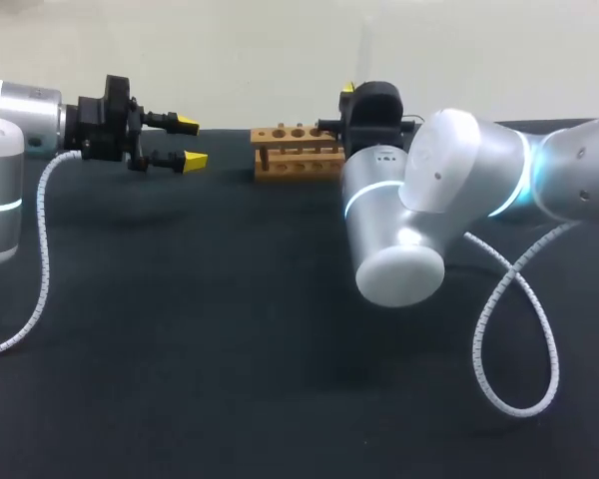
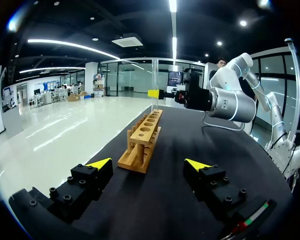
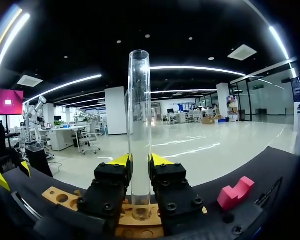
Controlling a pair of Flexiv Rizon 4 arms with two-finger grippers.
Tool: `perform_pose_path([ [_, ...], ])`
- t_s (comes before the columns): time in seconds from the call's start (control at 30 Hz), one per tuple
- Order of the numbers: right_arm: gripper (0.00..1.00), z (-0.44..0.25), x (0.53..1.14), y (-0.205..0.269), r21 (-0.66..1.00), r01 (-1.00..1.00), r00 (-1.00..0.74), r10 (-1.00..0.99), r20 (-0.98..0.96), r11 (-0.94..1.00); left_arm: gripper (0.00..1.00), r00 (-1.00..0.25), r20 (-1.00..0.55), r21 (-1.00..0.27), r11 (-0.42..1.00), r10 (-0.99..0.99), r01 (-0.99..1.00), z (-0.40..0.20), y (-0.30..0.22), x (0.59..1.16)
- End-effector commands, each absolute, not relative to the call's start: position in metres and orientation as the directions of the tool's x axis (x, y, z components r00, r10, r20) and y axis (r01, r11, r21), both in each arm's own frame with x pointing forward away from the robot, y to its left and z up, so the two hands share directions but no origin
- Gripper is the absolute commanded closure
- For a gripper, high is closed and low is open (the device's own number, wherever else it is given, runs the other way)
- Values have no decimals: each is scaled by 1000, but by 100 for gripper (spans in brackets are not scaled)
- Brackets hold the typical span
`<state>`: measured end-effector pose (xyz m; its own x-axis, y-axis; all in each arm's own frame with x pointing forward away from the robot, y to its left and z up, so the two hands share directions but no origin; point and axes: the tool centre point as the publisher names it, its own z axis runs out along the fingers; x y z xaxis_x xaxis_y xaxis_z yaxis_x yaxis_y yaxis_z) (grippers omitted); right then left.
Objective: Grasp the test tube, adjust it, and insert it.
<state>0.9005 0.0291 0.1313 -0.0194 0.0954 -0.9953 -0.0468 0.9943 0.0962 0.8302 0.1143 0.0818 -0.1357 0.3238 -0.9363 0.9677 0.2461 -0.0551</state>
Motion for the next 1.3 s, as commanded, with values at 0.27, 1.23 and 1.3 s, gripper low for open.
perform_pose_path([
  [0.27,100,117,903,32,112,-251,-32,108,-994,962,0,-132,-938,-51,249,321,967,81,114,829],
  [1.23,80,95,898,30,129,-246,-84,111,-990,961,0,-132,-938,-51,249,321,967,81,114,829],
  [1.3,77,95,897,29,130,-245,-86,112,-990,961,0,-132,-938,-51,249,321,967,81,114,829],
])
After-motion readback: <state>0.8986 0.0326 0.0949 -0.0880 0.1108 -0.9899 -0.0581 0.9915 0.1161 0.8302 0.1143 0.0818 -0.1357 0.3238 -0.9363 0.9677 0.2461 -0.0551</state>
